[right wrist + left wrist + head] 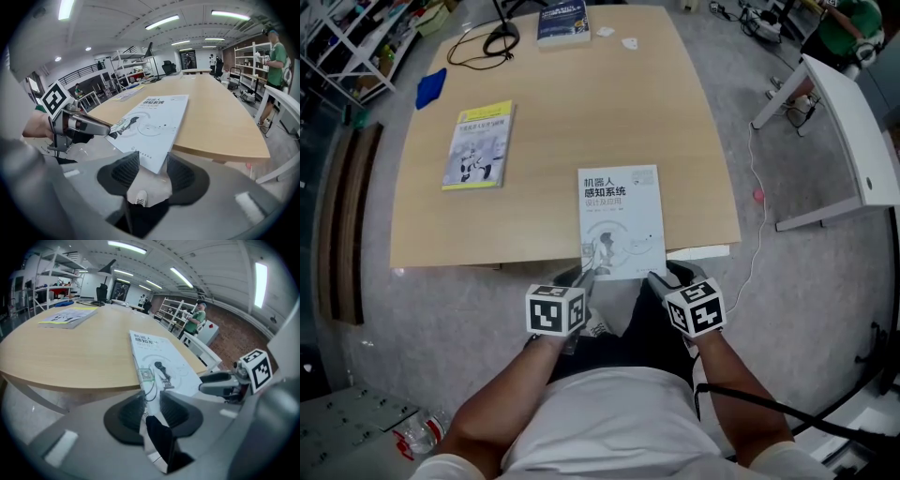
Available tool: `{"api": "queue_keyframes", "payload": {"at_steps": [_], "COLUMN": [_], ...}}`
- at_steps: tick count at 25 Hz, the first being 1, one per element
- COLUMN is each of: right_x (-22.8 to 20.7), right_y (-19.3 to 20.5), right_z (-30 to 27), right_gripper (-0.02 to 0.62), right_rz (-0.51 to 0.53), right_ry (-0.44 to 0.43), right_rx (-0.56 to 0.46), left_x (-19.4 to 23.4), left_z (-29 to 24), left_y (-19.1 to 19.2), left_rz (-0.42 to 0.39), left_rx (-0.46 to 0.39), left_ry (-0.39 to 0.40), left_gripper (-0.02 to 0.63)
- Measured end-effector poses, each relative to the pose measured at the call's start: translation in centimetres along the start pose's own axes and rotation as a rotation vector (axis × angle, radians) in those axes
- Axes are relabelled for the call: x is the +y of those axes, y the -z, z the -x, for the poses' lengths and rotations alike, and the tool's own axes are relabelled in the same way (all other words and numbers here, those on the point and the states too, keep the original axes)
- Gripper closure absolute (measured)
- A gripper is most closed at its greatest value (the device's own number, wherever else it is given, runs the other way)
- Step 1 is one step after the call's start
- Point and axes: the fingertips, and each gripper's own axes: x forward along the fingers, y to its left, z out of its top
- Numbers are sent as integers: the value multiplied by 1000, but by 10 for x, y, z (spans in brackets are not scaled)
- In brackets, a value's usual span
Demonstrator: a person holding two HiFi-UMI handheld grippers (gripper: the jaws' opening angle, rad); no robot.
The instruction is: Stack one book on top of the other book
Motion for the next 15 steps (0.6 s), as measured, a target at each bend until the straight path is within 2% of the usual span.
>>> {"api": "queue_keyframes", "payload": {"at_steps": [4,6,8,12,15], "right_x": [5,4,-1,-25,-25], "right_y": [4,5,1,-13,-9], "right_z": [1,1,2,2,-9], "right_gripper": [419,419,419,419,419], "right_rz": [-20,-65,-149,-366,-487], "right_ry": [-23,-64,-107,-123,-185], "right_rx": [-4,-21,-54,-157,-155], "left_x": [2,2,4,14,15], "left_z": [3,2,3,3,-2], "left_y": [4,5,3,1,4], "left_rz": [0,31,91,223,309], "left_rx": [3,-5,-21,-41,-26], "left_ry": [16,32,49,66,104], "left_gripper": [499,499,500,458,446]}}
